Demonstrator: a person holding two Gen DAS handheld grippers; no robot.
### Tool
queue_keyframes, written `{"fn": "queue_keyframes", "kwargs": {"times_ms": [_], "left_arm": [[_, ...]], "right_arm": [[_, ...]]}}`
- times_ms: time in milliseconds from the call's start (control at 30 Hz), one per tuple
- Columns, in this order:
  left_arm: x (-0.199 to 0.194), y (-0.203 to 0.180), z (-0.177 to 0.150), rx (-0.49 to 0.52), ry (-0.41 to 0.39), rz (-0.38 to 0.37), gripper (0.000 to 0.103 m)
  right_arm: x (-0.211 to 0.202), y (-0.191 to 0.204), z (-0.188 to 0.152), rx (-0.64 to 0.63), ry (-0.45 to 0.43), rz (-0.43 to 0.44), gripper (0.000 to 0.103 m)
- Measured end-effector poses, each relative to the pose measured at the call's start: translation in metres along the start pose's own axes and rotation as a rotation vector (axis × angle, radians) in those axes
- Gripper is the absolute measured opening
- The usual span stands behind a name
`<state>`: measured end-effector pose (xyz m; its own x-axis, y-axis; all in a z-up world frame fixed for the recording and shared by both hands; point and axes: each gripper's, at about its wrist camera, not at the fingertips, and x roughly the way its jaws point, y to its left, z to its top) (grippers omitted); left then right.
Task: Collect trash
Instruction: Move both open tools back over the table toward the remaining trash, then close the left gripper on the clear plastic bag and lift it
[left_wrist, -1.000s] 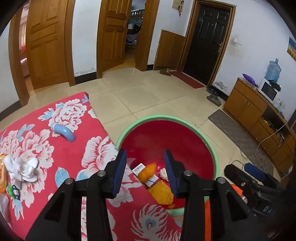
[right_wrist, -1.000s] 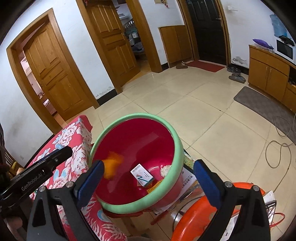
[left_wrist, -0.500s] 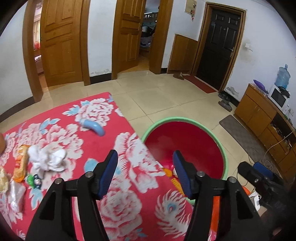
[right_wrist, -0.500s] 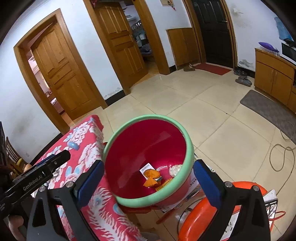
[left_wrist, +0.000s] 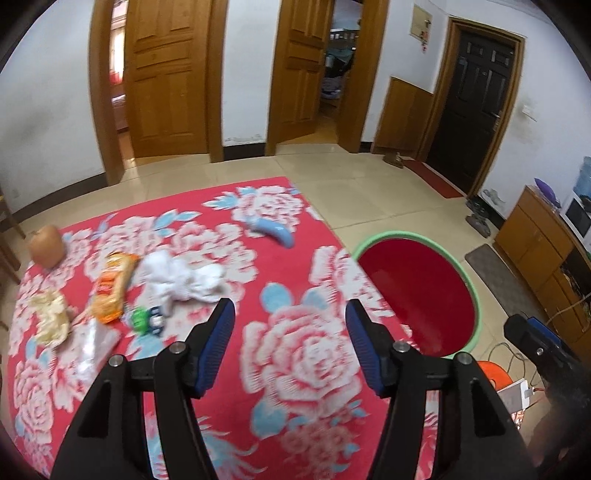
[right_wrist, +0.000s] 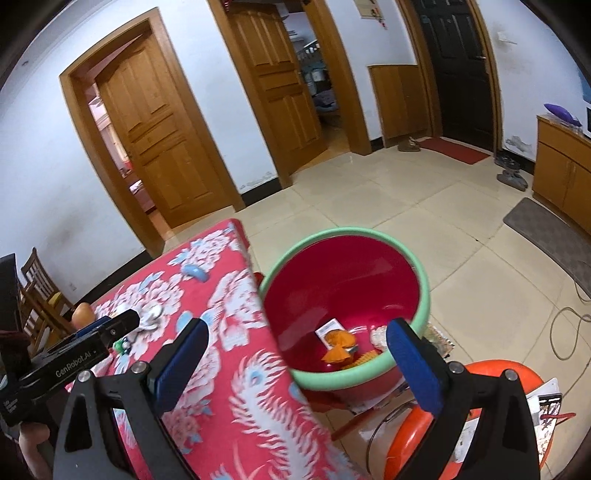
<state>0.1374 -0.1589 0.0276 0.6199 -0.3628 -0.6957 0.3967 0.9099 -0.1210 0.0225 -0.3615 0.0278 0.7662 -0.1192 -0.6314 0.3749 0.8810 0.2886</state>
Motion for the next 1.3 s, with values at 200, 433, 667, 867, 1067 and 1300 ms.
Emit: {"fn": "queue_keyframes", "kwargs": {"times_ms": [200, 433, 667, 867, 1067, 1300], "left_arm": [[-0.008, 0.03, -0.008, -0.049, 0.008, 0.044, 0.063], [-0.013, 0.068, -0.018, -0.101, 0.014, 0.111, 0.063], [-0.014, 0.107, -0.029, -0.147, 0.033, 0.164, 0.063], [-0.009, 0.132, -0.038, -0.162, 0.059, 0.215, 0.063], [0.005, 0.152, -0.046, -0.189, 0.097, 0.24, 0.063], [0.015, 0.161, -0.051, -0.191, 0.117, 0.236, 0.063]], "right_arm": [[0.001, 0.023, -0.008, -0.026, 0.02, 0.037, 0.099], [0.009, 0.043, -0.018, -0.051, 0.062, 0.062, 0.099], [0.017, 0.058, -0.026, -0.076, 0.092, 0.074, 0.099], [0.021, 0.065, -0.033, -0.092, 0.109, 0.07, 0.099], [0.025, 0.068, -0.036, -0.102, 0.12, 0.051, 0.099], [0.027, 0.073, -0.036, -0.118, 0.128, 0.041, 0.099]]}}
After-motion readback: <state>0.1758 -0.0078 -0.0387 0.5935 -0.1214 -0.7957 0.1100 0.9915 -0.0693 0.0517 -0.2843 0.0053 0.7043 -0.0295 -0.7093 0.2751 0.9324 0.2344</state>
